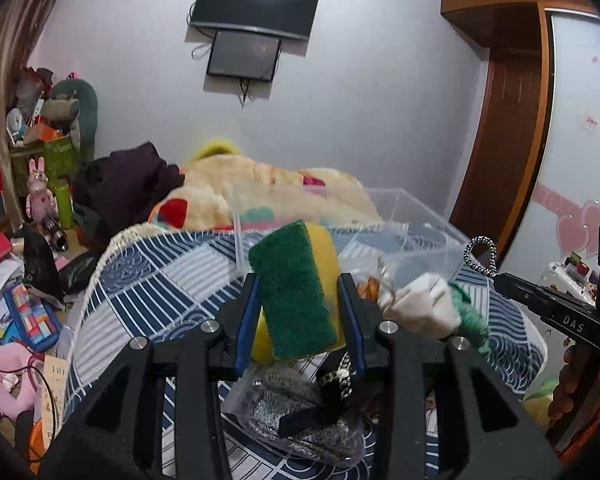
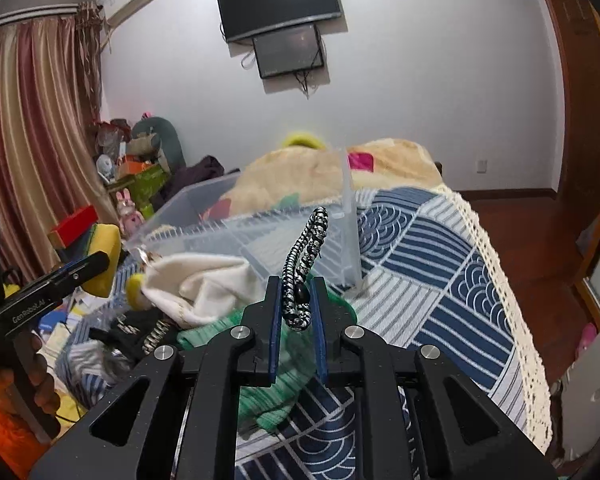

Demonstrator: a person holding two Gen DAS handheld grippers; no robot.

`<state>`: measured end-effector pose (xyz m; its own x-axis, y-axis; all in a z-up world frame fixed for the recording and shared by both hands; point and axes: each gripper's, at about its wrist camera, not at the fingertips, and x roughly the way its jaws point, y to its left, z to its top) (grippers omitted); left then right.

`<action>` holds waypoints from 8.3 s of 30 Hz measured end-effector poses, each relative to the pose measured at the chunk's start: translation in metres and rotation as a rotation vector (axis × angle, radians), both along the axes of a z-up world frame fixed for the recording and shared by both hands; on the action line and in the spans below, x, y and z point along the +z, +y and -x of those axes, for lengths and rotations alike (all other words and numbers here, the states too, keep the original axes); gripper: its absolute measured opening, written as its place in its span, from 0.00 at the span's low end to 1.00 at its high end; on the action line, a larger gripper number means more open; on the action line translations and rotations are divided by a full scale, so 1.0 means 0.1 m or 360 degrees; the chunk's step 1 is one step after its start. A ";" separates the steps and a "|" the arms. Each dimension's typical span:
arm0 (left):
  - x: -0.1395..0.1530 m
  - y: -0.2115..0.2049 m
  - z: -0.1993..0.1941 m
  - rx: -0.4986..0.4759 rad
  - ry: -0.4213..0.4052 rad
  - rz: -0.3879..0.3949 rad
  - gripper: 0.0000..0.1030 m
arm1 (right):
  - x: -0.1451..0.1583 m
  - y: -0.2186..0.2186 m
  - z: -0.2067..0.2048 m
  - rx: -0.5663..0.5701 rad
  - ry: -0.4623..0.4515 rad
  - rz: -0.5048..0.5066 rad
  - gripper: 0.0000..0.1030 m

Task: Organize soft objects
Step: 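Drop the sponge into the clear box with the left tool while the right tool drops the bracelet in, then grasp the yellow ball with the left tool while the right tool grasps the white cloth, then release the yellow ball into the box with the left tool while the right tool releases the white cloth there, then grasp the black chain-trimmed bag with the left tool while the right tool grasps the green sock, then lower the black bag into the box with the left tool while the right tool lowers the green sock in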

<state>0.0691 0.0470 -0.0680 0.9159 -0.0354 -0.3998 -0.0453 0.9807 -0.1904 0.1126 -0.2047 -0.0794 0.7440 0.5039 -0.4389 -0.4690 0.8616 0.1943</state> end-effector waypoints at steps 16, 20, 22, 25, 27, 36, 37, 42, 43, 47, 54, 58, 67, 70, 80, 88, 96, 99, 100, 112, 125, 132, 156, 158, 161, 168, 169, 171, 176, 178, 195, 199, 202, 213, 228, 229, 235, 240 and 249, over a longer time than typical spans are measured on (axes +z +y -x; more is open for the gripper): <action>0.43 0.08 -0.51 -0.0067 -0.0063 -0.0089 0.37 | 0.47 0.42 -0.33 0.0109 -0.0209 0.0057 0.12; 0.39 0.14 -0.75 -0.0104 0.0027 -0.0063 0.37 | 0.48 0.55 -0.49 0.0141 -0.0188 0.0068 0.12; 0.35 0.16 -0.89 -0.0130 0.0087 -0.0060 0.37 | 0.46 0.63 -0.55 0.0168 -0.0171 0.0097 0.12; 0.29 0.13 -1.06 -0.0154 0.0173 -0.0107 0.37 | 0.41 0.76 -0.68 0.0194 -0.0139 0.0188 0.12; 0.23 0.06 -1.18 -0.0158 0.0240 -0.0173 0.37 | 0.36 0.82 -0.77 0.0203 -0.0106 0.0232 0.12; -0.07 -0.06 -1.51 -0.0193 0.0469 -0.0245 0.37 | 0.09 0.99 -1.01 0.0253 0.0126 0.0368 0.13; -0.08 -0.07 -1.52 -0.0193 0.0483 -0.0250 0.37 | 0.08 1.00 -1.02 0.0260 0.0136 0.0380 0.14; -0.09 -0.06 -1.54 -0.0191 0.0522 -0.0227 0.41 | 0.04 0.99 -1.02 0.0255 0.0157 0.0415 0.27; -0.09 -0.06 -1.54 -0.0191 0.0523 -0.0220 0.42 | 0.04 0.98 -1.01 0.0251 0.0158 0.0415 0.31; -0.03 -0.05 -1.48 -0.0187 0.0503 -0.0204 0.53 | 0.07 0.94 -0.98 0.0247 0.0153 0.0389 0.34; 0.26 -0.02 -1.22 -0.0159 0.0373 -0.0201 0.73 | 0.33 0.76 -0.77 0.0203 -0.0001 0.0289 0.57; 0.45 0.06 -1.00 -0.0109 0.0272 -0.0190 0.94 | 0.47 0.65 -0.61 0.0184 -0.0086 0.0236 0.68; 0.47 0.26 -0.58 -0.0045 0.0225 -0.0197 0.99 | 0.46 0.50 -0.31 0.0206 -0.0149 0.0195 0.78; 0.29 0.28 -0.54 -0.0036 0.0288 -0.0227 0.99 | 0.35 0.53 -0.29 0.0218 -0.0113 0.0217 0.78; -0.31 0.27 -0.46 -0.0065 0.0441 -0.0233 0.99 | -0.12 0.78 -0.37 0.0362 0.0113 0.0276 0.78; -0.48 0.27 -0.58 -0.0164 0.0472 -0.0173 0.76 | -0.33 0.87 -0.52 0.0448 0.0264 0.0278 0.64; -0.55 0.17 -0.67 -0.0289 0.0461 -0.0093 0.41 | -0.36 0.81 -0.50 0.0411 0.0260 0.0260 0.24; -0.52 0.12 -0.61 -0.0293 0.0431 -0.0114 0.36 | -0.33 0.76 -0.48 0.0392 0.0240 0.0233 0.17; -0.50 0.12 -0.58 -0.0295 0.0422 -0.0115 0.36 | -0.31 0.74 -0.46 0.0394 0.0227 0.0225 0.13; 0.00 0.21 -0.23 -0.0269 0.0201 -0.0057 0.35 | 0.10 0.59 -0.19 0.0363 -0.0011 0.0112 0.11; 0.49 0.17 -0.35 -0.0266 0.0003 -0.0091 0.35 | 0.48 0.34 -0.24 0.0202 -0.0198 -0.0008 0.11; 0.47 0.07 -0.69 -0.0267 0.0026 -0.0122 0.35 | 0.55 0.37 -0.52 0.0088 -0.0211 0.0008 0.11; -0.12 -0.01 -1.45 -0.0307 0.0467 -0.0092 0.49 | 0.03 0.67 -1.03 0.0137 0.0158 0.0354 0.25; -0.08 -0.01 -1.39 -0.0290 0.0442 -0.0100 0.55 | 0.06 0.64 -1.01 0.0156 0.0147 0.0314 0.35; 0.02 -0.01 -1.28 -0.0286 0.0394 -0.0097 0.58 | 0.17 0.58 -0.95 0.0112 0.0088 0.0283 0.51; 0.33 0.01 -0.94 -0.0276 0.0252 -0.0116 0.72 | 0.43 0.48 -0.73 0.0079 -0.0047 0.0269 0.67; 0.37 0.01 -0.88 -0.0273 0.0235 -0.0127 0.74 | 0.46 0.46 -0.68 0.0071 -0.0076 0.0267 0.71; 0.43 -0.02 -0.78 -0.0269 0.0210 -0.0153 0.77 | 0.51 0.44 -0.60 0.0066 -0.0115 0.0265 0.73; 0.47 -0.08 -0.50 -0.0255 0.0173 -0.0186 0.94 | 0.54 0.35 -0.40 0.0050 -0.0160 0.0251 0.82; 0.44 -0.12 -0.43 -0.0264 0.0186 -0.0181 0.95 | 0.51 0.35 -0.36 0.0046 -0.0163 0.0272 0.82; -0.41 -0.55 -0.54 -0.0395 0.0499 -0.0022 0.97 | -0.43 0.05 -0.24 -0.0021 0.0277 0.0388 0.81; -0.54 -0.51 -0.61 -0.0430 0.0528 0.0067 0.83 | -0.50 -0.02 -0.24 0.0025 0.0330 0.0313 0.61; -0.56 -0.52 -0.62 -0.0440 0.0521 0.0066 0.74 | -0.49 0.00 -0.21 0.0076 0.0327 0.0296 0.44; -0.30 -0.45 -0.42 -0.0500 0.0393 0.0097 0.25 | -0.34 -0.02 -0.09 0.0085 0.0239 0.0243 0.16; 0.36 -0.21 -0.25 -0.0418 0.0079 0.0090 0.20 | 0.26 0.11 -0.01 0.0124 -0.0039 0.0137 0.16; 0.41 -0.18 -0.26 -0.0405 0.0057 0.0085 0.20 | 0.29 0.13 -0.03 0.0127 -0.0056 0.0134 0.16; 0.66 -0.02 -0.36 -0.0299 -0.0066 0.0051 0.20 | 0.44 0.32 -0.22 0.0137 -0.0145 0.0129 0.16; 0.75 0.05 -0.54 -0.0241 -0.0111 0.0026 0.20 | 0.52 0.51 -0.44 0.0137 -0.0190 0.0137 0.16; 0.48 0.15 -1.10 -0.0192 -0.0006 0.0062 0.20 | 0.39 0.88 -0.76 0.0225 -0.0120 0.0234 0.16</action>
<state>0.1794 0.0617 -0.0201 0.9056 -0.1611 -0.3923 0.0736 0.9707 -0.2287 0.1890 -0.1162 -0.0406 0.7040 0.5402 -0.4611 -0.5957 0.8026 0.0309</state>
